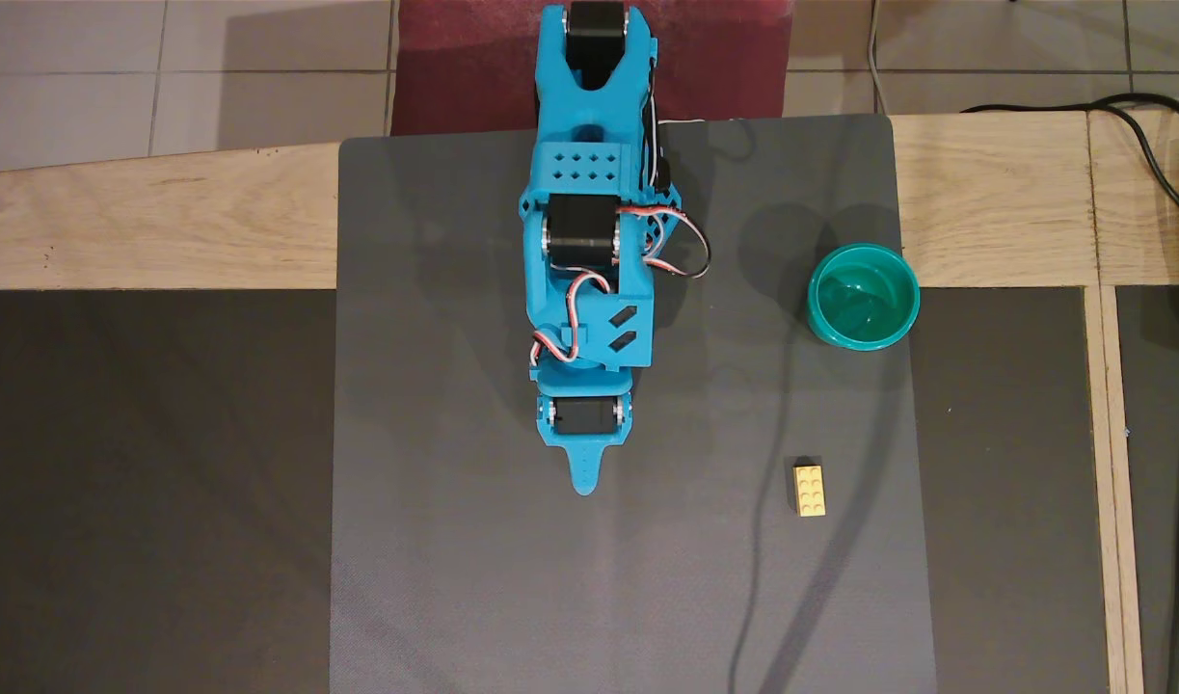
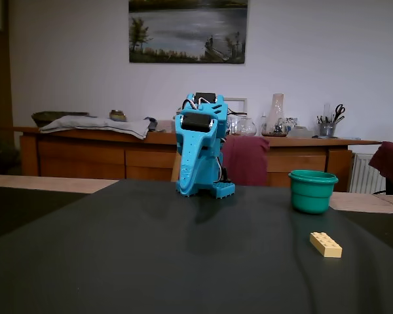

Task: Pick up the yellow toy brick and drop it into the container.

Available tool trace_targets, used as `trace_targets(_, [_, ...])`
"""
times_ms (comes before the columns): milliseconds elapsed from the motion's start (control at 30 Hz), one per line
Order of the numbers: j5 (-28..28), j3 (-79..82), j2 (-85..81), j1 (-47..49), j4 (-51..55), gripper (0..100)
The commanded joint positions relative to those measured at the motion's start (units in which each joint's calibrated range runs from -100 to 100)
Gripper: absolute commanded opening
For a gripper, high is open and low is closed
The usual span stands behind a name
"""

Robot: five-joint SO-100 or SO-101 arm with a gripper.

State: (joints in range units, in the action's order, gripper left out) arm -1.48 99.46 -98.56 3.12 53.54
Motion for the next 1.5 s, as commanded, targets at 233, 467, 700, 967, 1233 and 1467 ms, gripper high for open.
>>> trace_targets(233, [0.07, 0.18, -0.43, 5.12, 0.17, 0])
trace_targets(467, [-0.14, 0.18, -0.43, 4.58, -0.01, 0])
trace_targets(700, [-5.05, -5.41, -0.18, 5.12, 0.08, 0])
trace_targets(967, [-10.54, -15.16, 0.58, 10.15, 9.59, 0])
trace_targets(1233, [-12.84, -19.67, 3.28, 13.17, 12.16, 0])
trace_targets(1467, [-12.95, -34.11, 29.92, 17.89, 12.25, 0])
